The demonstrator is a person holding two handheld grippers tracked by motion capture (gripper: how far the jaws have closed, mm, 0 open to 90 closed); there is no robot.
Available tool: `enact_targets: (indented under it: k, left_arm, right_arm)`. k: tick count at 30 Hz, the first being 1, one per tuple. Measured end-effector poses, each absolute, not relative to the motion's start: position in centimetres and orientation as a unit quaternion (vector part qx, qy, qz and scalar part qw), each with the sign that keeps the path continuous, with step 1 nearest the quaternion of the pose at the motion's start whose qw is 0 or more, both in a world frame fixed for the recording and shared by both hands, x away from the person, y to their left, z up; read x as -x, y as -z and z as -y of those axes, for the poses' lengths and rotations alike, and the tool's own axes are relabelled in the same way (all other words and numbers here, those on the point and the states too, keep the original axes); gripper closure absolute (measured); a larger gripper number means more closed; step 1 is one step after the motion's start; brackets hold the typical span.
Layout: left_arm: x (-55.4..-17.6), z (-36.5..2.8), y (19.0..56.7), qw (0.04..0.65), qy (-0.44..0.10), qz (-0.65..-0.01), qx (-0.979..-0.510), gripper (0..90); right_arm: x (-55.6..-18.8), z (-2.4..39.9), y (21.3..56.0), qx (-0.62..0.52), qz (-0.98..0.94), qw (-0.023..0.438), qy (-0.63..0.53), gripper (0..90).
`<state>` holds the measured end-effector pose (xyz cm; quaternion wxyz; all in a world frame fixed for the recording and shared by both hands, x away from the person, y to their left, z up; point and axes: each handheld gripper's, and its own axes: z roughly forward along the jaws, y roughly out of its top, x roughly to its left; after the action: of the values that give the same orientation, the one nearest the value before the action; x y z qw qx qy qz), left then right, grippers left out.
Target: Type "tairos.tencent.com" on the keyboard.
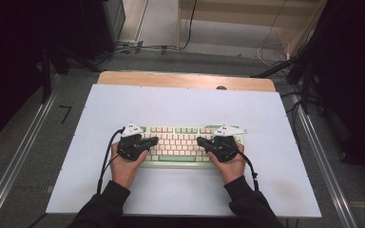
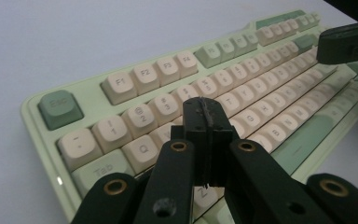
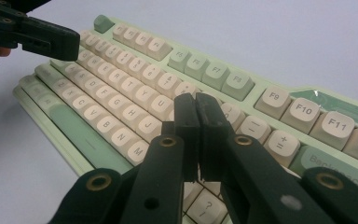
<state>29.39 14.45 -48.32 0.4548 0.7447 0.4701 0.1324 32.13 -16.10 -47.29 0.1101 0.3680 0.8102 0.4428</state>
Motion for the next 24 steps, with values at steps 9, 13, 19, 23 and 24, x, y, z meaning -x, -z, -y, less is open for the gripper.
enact_targets:
  k: [9, 13, 19, 23, 24]
  left_arm:
    - [-29.1, -15.4, 48.8, 0.442, -0.132, -0.482, -0.744, 90.0]
    - [-29.0, -15.6, 49.0, 0.438, -0.131, -0.485, -0.745, 90.0]
    - [-29.0, -15.5, 49.2, 0.430, -0.131, -0.486, -0.749, 90.0]
    - [-29.0, -15.5, 49.2, 0.430, -0.131, -0.487, -0.749, 90.0]
    - [-29.0, -15.5, 49.2, 0.430, -0.131, -0.487, -0.749, 90.0]
  right_arm:
    - [-32.1, 16.2, 47.2, -0.370, -0.809, 0.110, -0.443, 86.0]
    - [-32.1, 16.2, 47.2, -0.370, -0.809, 0.110, -0.443, 86.0]
    - [-32.1, 16.1, 47.2, -0.368, -0.810, 0.112, -0.442, 86.0]
    - [-32.0, 16.2, 47.2, -0.368, -0.810, 0.113, -0.442, 86.0]
    - [-32.0, 16.1, 47.2, -0.368, -0.810, 0.113, -0.443, 86.0]
